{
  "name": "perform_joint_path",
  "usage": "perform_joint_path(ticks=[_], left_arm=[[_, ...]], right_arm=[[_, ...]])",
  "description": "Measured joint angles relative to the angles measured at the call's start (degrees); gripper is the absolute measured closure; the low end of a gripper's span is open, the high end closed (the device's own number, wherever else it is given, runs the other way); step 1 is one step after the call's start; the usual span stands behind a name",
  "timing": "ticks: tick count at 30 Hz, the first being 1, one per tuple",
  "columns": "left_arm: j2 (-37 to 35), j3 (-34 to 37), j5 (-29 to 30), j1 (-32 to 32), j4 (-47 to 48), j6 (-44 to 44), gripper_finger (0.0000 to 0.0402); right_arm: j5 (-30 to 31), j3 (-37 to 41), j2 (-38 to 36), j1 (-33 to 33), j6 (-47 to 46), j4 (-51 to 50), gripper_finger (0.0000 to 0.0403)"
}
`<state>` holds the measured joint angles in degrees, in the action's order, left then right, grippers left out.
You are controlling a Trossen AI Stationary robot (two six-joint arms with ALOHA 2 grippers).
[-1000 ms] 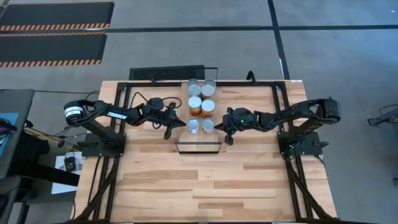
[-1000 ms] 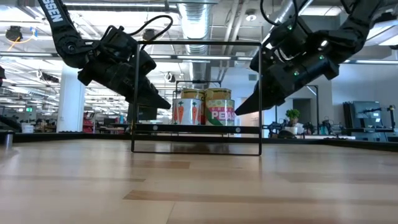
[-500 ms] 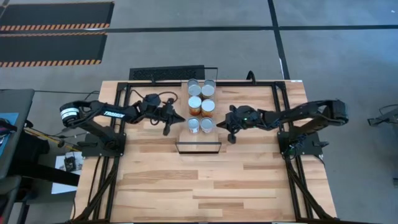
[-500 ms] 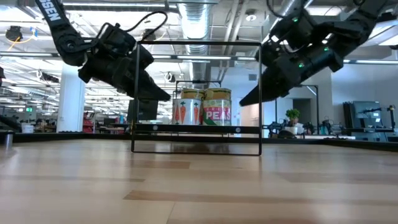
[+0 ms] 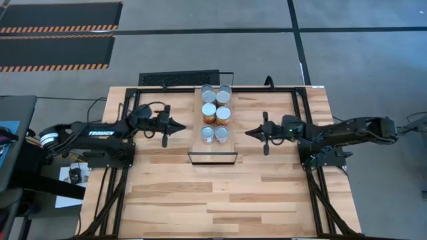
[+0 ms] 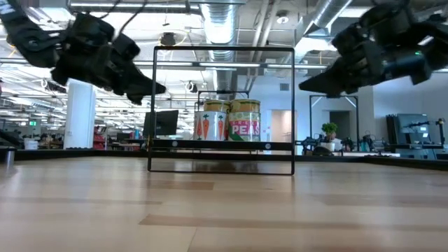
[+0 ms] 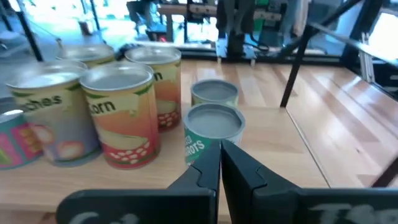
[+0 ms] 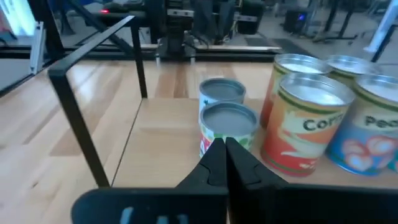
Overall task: Pick and place cans onto a shelf
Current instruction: Return to Home Position
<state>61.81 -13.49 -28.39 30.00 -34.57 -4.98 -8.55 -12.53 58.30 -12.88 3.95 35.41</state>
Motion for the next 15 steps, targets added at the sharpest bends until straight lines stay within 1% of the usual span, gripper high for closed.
perform_joint_path(ticks=[3,10,12,15], left_arm=[[-4.9,2.6,1.6,0.0,0.1,1.2,0.0401],[-16.3,8.6,8.2,0.0,-1.0,5.3,0.0401],[-19.4,10.7,8.8,0.0,-2.8,6.4,0.0401],[-24.1,12.9,9.6,0.0,-2.4,8.5,0.0402]], right_arm=[[4.1,3.1,-4.5,0.8,-0.5,0.5,0.0399],[17.2,9.6,-12.6,6.1,-0.6,0.7,0.0399],[17.9,11.1,-14.9,7.2,-0.7,0.6,0.0399],[17.4,12.1,-19.4,8.5,-0.8,-1.9,0.0399]])
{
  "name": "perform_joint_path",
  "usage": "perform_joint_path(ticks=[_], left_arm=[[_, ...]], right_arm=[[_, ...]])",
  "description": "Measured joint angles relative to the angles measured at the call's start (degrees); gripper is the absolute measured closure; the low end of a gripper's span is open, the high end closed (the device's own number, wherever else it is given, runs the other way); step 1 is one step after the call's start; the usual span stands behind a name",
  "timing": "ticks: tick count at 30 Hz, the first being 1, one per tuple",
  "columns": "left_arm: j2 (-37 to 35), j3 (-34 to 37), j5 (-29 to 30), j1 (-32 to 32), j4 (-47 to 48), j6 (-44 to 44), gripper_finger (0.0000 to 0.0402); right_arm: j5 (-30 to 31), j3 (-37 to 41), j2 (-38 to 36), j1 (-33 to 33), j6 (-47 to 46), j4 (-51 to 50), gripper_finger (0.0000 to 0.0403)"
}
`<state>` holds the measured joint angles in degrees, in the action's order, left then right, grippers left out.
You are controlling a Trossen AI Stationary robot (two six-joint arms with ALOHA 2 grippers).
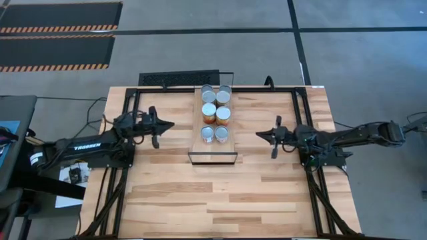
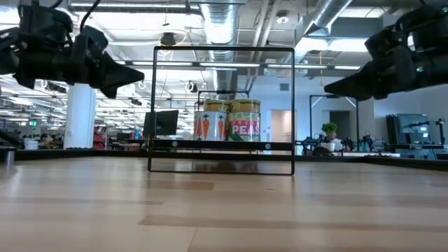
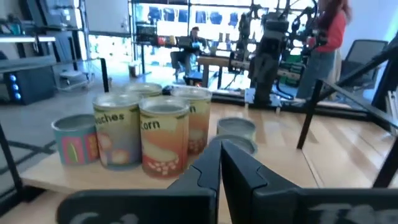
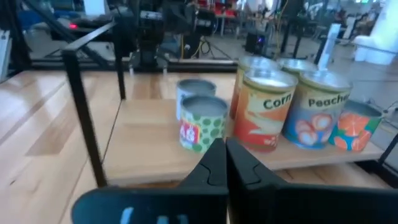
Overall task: Pick and place cans onto a shelf
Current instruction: Return to Home Position
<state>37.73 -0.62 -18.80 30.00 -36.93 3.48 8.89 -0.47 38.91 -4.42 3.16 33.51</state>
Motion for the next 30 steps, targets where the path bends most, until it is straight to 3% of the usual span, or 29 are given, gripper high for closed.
perform_joint_path(ticks=[7,13,16,19,26,30], left_arm=[[-12.3,0.0,0.9,-0.9,12.0,0.3,0.0402],[-25.3,0.1,8.9,-1.0,26.3,-0.3,0.0402],[-33.1,0.1,9.2,-1.1,34.3,0.9,0.0402],[-37.9,0.1,8.6,-1.4,33.5,2.4,0.0402],[-36.2,0.1,1.0,-4.0,32.9,1.9,0.0402],[-36.3,0.1,0.7,-6.5,32.5,2.7,0.0402]], right_arm=[[-1.0,0.0,-12.9,0.5,-0.1,-14.4,0.04],[-1.3,0.0,-26.0,-2.2,-2.1,-29.2,0.04],[-2.8,0.1,-31.9,-3.7,-2.5,-30.8,0.04],[-5.1,0.1,-36.5,-4.6,-2.1,-31.6,0.04],[-5.9,0.1,-38.8,-5.1,-2.9,-31.8,0.0394],[-5.9,0.1,-38.9,-5.1,-2.7,-32.0,0.0381]])
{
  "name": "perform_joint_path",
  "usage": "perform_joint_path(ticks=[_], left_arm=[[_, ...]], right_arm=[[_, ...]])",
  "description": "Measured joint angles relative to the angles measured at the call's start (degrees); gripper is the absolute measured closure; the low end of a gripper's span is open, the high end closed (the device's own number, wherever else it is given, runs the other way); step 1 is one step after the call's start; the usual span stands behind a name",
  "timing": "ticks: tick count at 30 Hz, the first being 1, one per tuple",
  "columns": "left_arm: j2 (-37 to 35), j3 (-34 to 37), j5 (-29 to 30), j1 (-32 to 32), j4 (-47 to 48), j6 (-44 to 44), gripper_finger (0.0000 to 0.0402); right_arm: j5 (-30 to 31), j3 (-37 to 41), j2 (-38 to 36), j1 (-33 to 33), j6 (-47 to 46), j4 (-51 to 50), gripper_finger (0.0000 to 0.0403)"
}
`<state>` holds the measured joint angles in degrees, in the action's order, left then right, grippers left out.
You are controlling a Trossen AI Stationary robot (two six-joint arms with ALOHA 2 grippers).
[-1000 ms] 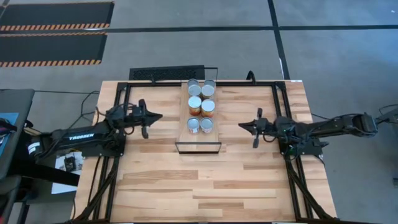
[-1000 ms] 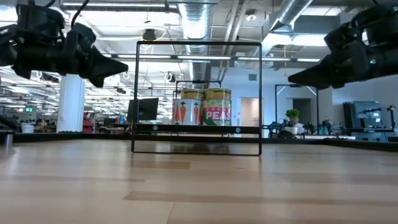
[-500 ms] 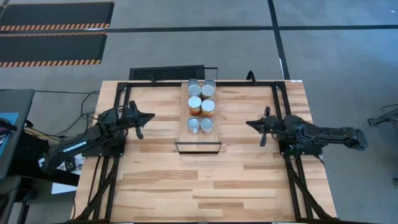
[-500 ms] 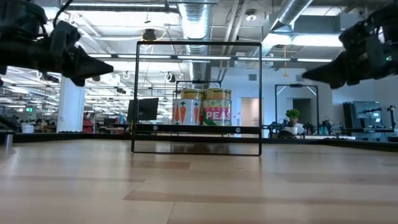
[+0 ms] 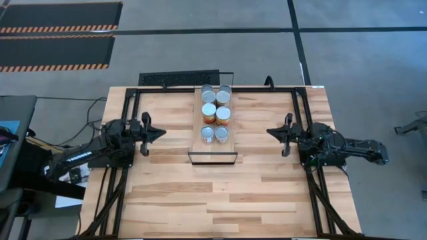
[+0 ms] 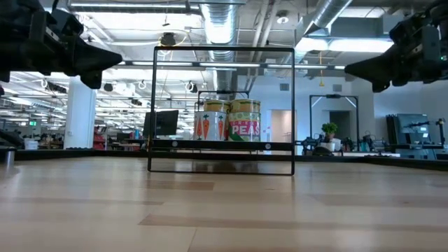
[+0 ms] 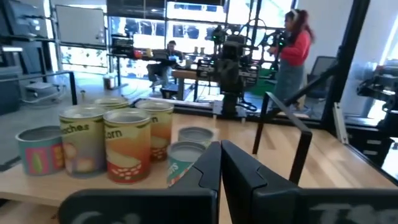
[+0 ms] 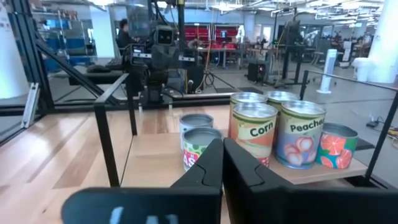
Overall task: Pick and place cans onto a shelf
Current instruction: Return to Home Position
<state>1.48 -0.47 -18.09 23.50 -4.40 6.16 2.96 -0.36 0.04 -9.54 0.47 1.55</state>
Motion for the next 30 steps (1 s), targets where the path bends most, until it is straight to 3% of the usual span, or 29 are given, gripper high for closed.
perform_joint_path(ticks=[30], left_arm=[[0.0,-0.7,0.9,-0.8,2.4,1.4,0.0401]], right_arm=[[0.3,0.1,0.0,0.0,0.0,0.1,0.0366]])
